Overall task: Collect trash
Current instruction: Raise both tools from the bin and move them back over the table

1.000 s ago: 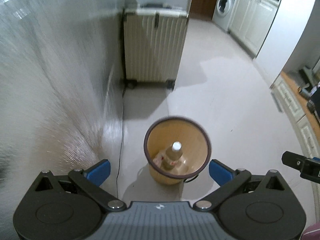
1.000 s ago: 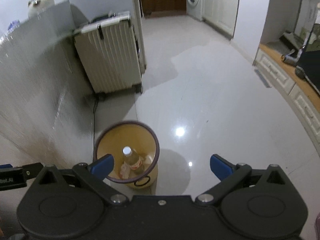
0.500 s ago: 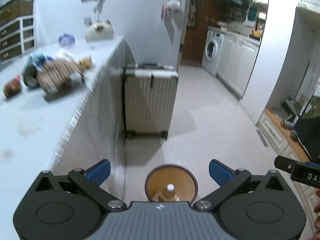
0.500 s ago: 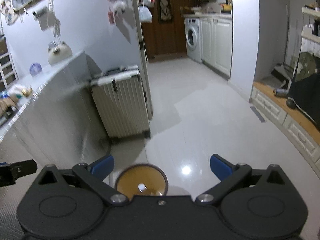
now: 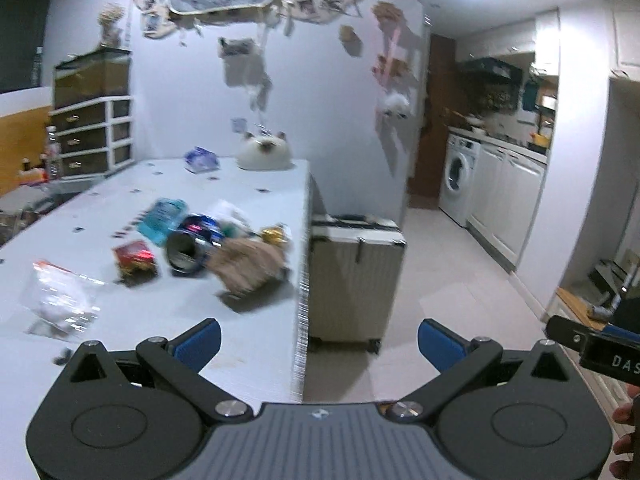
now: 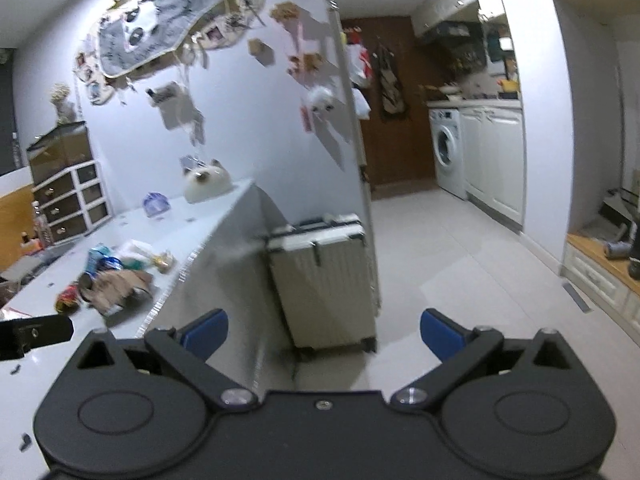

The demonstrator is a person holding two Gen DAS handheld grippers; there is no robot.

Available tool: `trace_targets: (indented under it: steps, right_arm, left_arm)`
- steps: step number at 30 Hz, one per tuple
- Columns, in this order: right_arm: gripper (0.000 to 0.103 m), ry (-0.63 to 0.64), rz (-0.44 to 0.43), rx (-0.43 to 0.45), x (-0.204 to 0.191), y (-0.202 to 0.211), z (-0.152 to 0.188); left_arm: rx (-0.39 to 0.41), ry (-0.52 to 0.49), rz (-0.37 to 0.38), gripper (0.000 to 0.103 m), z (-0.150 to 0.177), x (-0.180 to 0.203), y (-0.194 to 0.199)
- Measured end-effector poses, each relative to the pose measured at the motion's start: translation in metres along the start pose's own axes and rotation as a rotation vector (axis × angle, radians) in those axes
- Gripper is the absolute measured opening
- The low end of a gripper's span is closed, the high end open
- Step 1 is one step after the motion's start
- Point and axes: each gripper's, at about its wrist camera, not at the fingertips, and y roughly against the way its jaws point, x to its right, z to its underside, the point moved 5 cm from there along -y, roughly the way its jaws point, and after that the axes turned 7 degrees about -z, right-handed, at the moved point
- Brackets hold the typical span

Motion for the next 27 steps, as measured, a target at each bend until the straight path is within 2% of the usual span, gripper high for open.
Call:
trace_targets:
  steps: [5,11,15,17,22,27]
  right_arm:
    - [0.103,0.033,-0.065,0.020,-0.037,-0.014,-0.005]
    - [0.103,-0.025,-0.080,0.030,-0.066,-0.039,-0.008]
    - [0.103,0.014,-0.070,0.058,-0.088,-0.059,-0.007]
    - [0.103,0.044,-0.090,0.040,-0.100,-0.070,-0.006]
    - [0.103,0.141,-0.168,0.001,-0.139,-0.106,-0.009]
    - [0.103,0.282,-0.324,-0.051,-0.183,-0.144,-0.017]
  left_arm:
    - [0.014,0.024,-0.051,0.103,-0.007,-0.050,-0.002]
    - [0.045,0.053,-0.102,0.103,-0.022,-0.124,-0.016]
    - [0.054,0.078,-0.143,0.103,-0.027,-0.173,-0.031]
    - [0.055,0.107,-0.157,0.103,-0.029,-0.197,-0.039]
    - [0.057,0.207,-0.153,0.102,-0.028,-0.258,-0.059]
    - [0.048,0.326,-0.087,0.100,-0.025,-0.296,-0.073]
